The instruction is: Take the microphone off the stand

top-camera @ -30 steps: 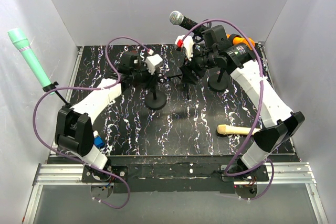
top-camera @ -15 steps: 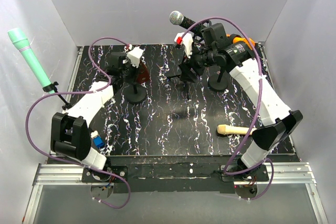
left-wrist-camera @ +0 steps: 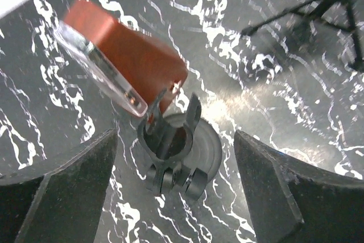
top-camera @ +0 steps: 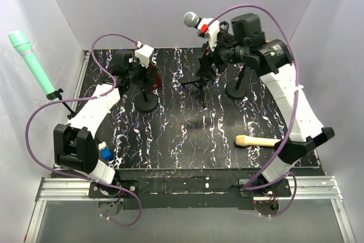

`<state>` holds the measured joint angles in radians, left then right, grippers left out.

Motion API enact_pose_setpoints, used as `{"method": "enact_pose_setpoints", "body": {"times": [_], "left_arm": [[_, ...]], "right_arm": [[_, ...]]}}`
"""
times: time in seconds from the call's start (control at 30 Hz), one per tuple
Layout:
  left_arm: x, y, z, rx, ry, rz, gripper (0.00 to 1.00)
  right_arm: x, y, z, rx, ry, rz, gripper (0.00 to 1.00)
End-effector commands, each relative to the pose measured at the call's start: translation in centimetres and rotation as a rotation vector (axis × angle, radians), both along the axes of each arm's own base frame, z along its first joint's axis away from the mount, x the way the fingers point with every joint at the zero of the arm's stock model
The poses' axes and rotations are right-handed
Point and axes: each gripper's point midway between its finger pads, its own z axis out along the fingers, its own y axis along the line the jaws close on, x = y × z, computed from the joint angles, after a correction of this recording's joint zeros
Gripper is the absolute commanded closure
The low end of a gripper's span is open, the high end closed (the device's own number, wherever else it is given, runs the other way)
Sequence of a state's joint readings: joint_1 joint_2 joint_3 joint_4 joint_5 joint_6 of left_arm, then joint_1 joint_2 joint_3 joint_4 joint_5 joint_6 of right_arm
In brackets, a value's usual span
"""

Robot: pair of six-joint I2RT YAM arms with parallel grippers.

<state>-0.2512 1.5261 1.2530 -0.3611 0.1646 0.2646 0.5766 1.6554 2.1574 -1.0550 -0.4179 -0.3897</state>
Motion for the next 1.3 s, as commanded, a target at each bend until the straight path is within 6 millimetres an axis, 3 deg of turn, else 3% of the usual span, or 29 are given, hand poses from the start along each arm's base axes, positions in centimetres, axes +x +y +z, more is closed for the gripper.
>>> {"method": "enact_pose_setpoints", "body": {"times": [0.0, 0.1, 0.17, 0.33, 0.43, 0.53, 0.67, 0.83, 1.0, 1.27], "left_arm": [[-0.1, -1.4, 8.1, -0.095, -0.155, -0.056, 0.15], [0.3, -2.5, 10.6, -0.151, -0.187, -0.088, 0.14], [0.7, -3.4, 12.4, -0.192, -0.212, -0.114, 0.09], [1.4, -6.0, 14.1, -0.267, -0.214, -0.174, 0.07], [1.1, -7.8, 14.5, -0.29, -0.212, -0.233, 0.08], [0.5, -9.3, 14.4, -0.31, -0.196, -0.275, 0.09], [-0.6, -10.7, 13.6, -0.328, -0.164, -0.312, 0.1], [-1.6, -11.1, 13.2, -0.322, -0.149, -0.31, 0.1], [-2.4, -11.3, 13.0, -0.308, -0.148, -0.313, 0.1], [-2.7, -11.8, 13.1, -0.306, -0.146, -0.33, 0.1]], "right_arm": [[-0.5, -4.2, 9.2, 0.244, -0.12, -0.179, 0.21], [1.5, -8.4, 12.6, 0.378, -0.142, -0.368, 0.16], [2.6, -11.2, 13.5, 0.395, -0.15, -0.473, 0.16], [5.7, -18.1, 11.9, 0.335, -0.194, -0.758, 0.15], [7.0, -21.0, 10.2, 0.297, -0.176, -0.89, 0.06], [7.7, -21.8, 8.3, 0.257, -0.125, -0.931, 0.02], [8.5, -21.4, 6.6, 0.264, -0.056, -0.937, 0.02], [9.5, -22.2, 4.7, 0.212, -0.014, -0.986, 0.02], [9.1, -22.3, 2.2, 0.169, 0.057, -1.002, 0.04], [8.9, -22.1, 0.8, 0.149, 0.101, -0.995, 0.16]]}}
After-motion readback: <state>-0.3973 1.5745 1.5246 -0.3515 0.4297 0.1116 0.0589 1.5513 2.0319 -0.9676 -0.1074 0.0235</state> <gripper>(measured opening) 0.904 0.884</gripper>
